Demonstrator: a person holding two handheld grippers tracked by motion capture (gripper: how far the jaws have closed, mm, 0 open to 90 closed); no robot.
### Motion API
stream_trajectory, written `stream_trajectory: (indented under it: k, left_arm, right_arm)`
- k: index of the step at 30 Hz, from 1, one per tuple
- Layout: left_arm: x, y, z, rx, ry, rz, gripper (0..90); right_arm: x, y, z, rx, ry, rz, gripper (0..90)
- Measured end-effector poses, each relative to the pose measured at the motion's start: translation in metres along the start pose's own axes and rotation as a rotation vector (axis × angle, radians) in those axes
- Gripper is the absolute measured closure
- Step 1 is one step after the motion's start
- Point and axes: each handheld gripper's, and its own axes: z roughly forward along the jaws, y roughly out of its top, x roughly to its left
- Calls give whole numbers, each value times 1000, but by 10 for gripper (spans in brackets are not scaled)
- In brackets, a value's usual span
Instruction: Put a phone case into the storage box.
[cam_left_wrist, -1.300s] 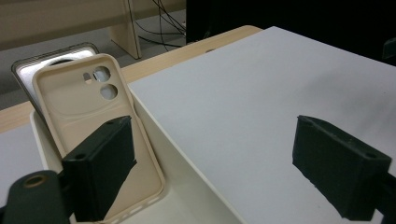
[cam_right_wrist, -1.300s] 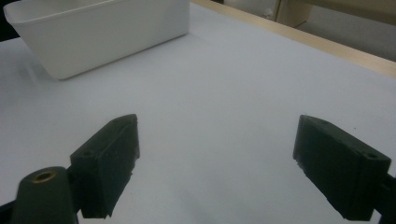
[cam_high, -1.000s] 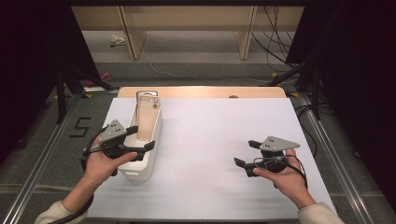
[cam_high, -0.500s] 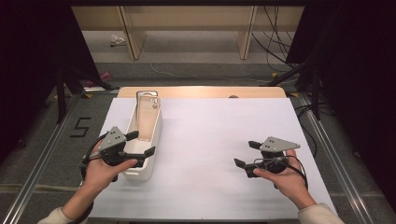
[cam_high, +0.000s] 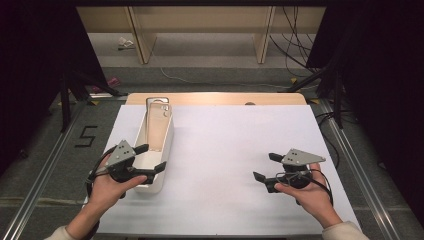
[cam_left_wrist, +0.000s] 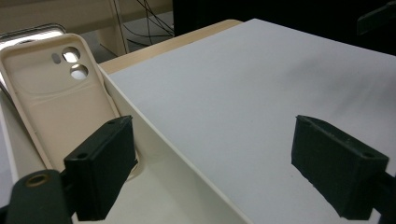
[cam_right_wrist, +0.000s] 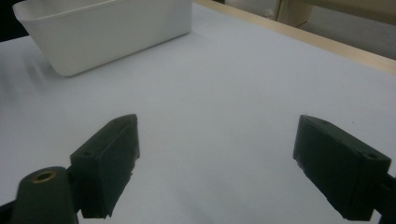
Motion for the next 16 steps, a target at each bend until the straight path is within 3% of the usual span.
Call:
stream_trajectory:
  k: [16]
  left_arm:
    - [-3,-3,1,4,6,13,132]
  right_arm:
    - [3,-1,-1,-3,8,-4,154]
